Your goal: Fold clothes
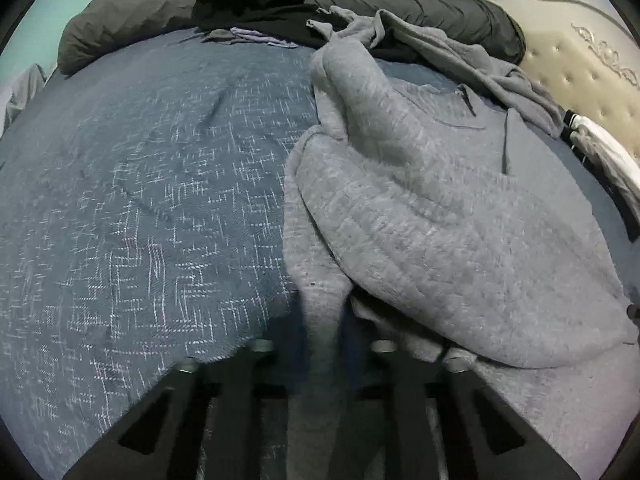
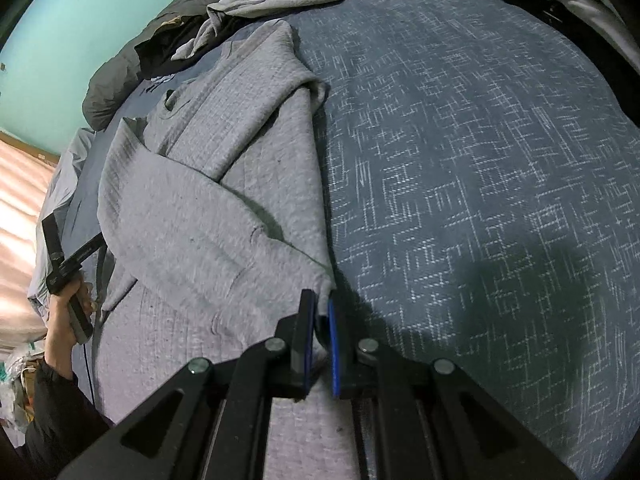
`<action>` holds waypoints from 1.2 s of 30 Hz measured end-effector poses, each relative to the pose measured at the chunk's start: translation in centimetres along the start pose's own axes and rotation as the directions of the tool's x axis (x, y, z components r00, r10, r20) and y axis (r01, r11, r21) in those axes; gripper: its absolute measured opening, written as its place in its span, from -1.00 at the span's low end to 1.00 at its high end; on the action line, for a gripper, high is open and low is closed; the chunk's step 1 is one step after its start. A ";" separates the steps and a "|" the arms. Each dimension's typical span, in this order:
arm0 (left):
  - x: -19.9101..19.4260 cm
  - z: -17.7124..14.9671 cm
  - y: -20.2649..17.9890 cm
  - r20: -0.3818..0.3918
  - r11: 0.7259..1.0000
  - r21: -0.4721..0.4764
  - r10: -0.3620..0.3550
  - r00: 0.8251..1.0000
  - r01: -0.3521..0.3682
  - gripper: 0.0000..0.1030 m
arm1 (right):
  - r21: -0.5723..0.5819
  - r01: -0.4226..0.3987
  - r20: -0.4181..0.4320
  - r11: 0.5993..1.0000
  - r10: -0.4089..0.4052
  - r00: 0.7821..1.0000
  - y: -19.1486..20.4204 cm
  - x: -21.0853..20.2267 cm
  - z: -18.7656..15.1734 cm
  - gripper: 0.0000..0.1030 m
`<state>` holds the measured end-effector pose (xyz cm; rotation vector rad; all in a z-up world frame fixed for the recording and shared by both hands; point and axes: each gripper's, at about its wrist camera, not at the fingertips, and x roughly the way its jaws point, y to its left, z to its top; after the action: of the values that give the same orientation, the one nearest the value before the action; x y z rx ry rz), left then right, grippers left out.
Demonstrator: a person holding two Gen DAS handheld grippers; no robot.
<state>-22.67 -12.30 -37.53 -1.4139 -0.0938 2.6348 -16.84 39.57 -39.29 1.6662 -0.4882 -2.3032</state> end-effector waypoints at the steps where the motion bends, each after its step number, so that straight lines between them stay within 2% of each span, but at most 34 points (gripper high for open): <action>1: -0.5 0.0 0.7 0.018 0.999 -0.039 -0.021 1.000 0.022 -0.88 | 0.000 0.000 0.000 1.000 0.000 1.000 0.0 0.0 0.0 -0.88; 3: -1.6 -0.3 2.7 0.064 0.983 -0.159 -0.083 0.994 0.092 -0.89 | -0.004 0.001 0.001 1.000 -0.001 1.000 0.0 -0.1 0.0 -0.88; 4: -2.0 -0.6 3.9 0.085 0.967 -0.221 -0.108 0.990 0.125 -0.95 | -0.005 0.001 0.003 1.000 -0.001 1.000 0.0 -0.1 0.1 -0.88; 7: -2.1 -1.5 7.2 0.116 0.910 -0.370 -0.157 0.981 0.189 -0.94 | -0.008 0.002 0.015 1.000 -0.002 1.000 0.1 -0.3 0.1 -0.88; 8: -1.8 -1.6 7.2 0.105 0.910 -0.370 -0.159 0.982 0.187 -0.94 | -0.008 0.002 0.015 1.000 -0.002 1.000 0.1 -0.3 0.1 -0.88; 10: -1.6 -1.5 6.2 0.078 0.936 -0.322 -0.128 0.989 0.146 -0.93 | -0.007 0.002 0.008 1.000 -0.002 1.000 0.0 -0.1 0.2 -0.88; 12: -1.9 -1.1 4.9 0.065 0.954 -0.279 -0.094 0.993 0.108 -0.88 | -0.006 0.002 0.004 1.000 -0.002 1.000 -0.1 -0.1 0.2 -0.88; 14: -2.1 -0.7 4.2 0.062 0.962 -0.257 -0.081 0.995 0.094 -0.80 | -0.005 -0.002 0.002 1.000 0.002 1.000 -0.2 -0.1 0.3 -0.88; 15: -2.3 -0.5 4.0 0.065 0.966 -0.242 -0.077 0.995 0.090 -0.73 | -0.004 -0.003 0.000 1.000 0.003 1.000 -0.2 -0.1 0.3 -0.88; 18: -2.3 -0.2 3.4 0.080 0.973 -0.212 -0.072 0.994 0.087 -0.24 | -0.003 -0.010 -0.010 1.000 0.010 1.000 -0.3 0.0 0.4 -0.88; 21: -2.2 -0.3 4.3 0.089 0.969 -0.229 -0.070 0.994 0.089 -0.22 | 0.000 -0.033 -0.019 0.999 0.033 0.999 -0.4 -0.2 0.5 -0.82; 24: -3.0 0.6 5.3 0.119 0.962 -0.260 -0.051 0.992 0.080 -0.22 | -0.021 -0.021 -0.018 1.000 0.020 1.000 -0.2 -1.1 0.7 -0.79; 28: -3.9 1.2 5.7 0.161 0.957 -0.276 -0.045 0.986 0.089 -0.21 | -0.044 0.023 0.054 0.999 -0.020 0.998 0.4 -3.4 2.1 -0.64; 30: -3.5 1.6 5.5 0.163 0.956 -0.271 -0.065 0.984 0.108 -0.20 | -0.055 0.017 0.094 0.998 -0.012 0.995 1.1 -4.4 3.2 -0.55; 31: -3.2 1.7 5.4 0.160 0.956 -0.270 -0.076 0.984 0.118 -0.20 | -0.069 0.003 0.098 0.998 0.004 0.995 2.0 -4.3 4.1 -0.48; 36: -2.3 1.8 5.2 0.158 0.943 -0.290 -0.121 0.980 0.164 -0.20 | -0.171 -0.082 0.094 0.982 0.099 0.991 8.4 -2.2 9.3 -0.45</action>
<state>-23.40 -17.78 -35.28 -1.2443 -0.6172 2.6763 -24.90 33.88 -31.27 1.4244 -0.3717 -2.3020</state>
